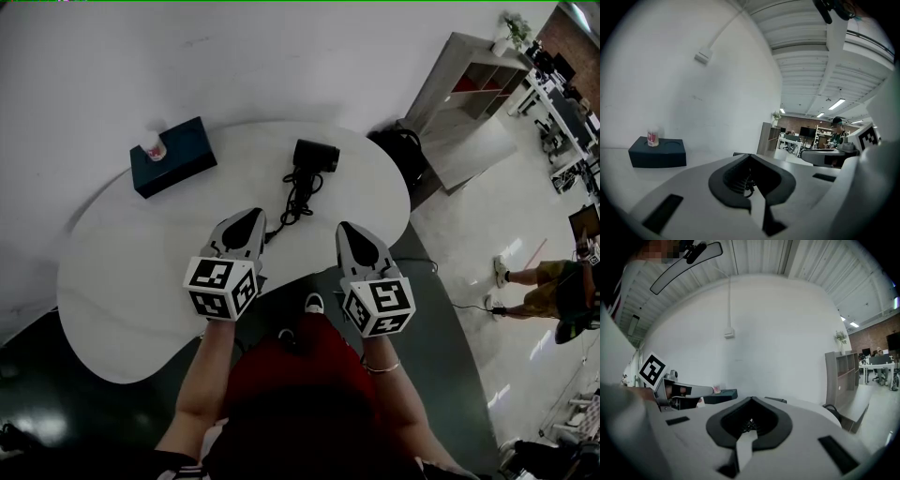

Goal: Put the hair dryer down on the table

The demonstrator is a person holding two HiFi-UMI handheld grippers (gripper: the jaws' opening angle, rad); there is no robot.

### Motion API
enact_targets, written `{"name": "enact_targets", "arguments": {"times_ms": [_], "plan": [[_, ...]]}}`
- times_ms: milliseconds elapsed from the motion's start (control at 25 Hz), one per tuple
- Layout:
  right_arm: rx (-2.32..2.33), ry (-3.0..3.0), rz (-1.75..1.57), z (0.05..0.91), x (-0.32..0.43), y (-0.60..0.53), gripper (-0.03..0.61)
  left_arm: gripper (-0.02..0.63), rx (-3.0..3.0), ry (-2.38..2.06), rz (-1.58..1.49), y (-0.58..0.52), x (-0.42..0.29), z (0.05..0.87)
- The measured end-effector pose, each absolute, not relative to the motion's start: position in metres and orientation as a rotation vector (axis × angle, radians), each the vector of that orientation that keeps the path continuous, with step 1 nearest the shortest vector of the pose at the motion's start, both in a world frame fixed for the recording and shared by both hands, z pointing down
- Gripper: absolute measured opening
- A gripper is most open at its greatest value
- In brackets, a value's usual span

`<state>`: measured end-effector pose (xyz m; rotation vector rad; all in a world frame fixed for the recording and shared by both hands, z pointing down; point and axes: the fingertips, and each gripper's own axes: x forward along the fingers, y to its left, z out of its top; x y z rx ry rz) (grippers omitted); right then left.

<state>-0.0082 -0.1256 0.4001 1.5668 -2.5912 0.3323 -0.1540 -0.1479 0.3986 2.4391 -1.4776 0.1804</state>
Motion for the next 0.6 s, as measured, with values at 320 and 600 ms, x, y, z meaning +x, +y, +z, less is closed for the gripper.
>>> {"name": "enact_targets", "arguments": {"times_ms": [320,600], "plan": [[1.588,-2.603,0.307,0.393,-0.015,-0.107,0.015,0.025,2.473,-1.476,0.174,-0.126,-0.161,0.390],[1.606,-2.583,0.295,0.390,-0.015,-0.089,0.015,0.025,2.502,-1.465,0.160,-0.112,-0.160,0.379]]}}
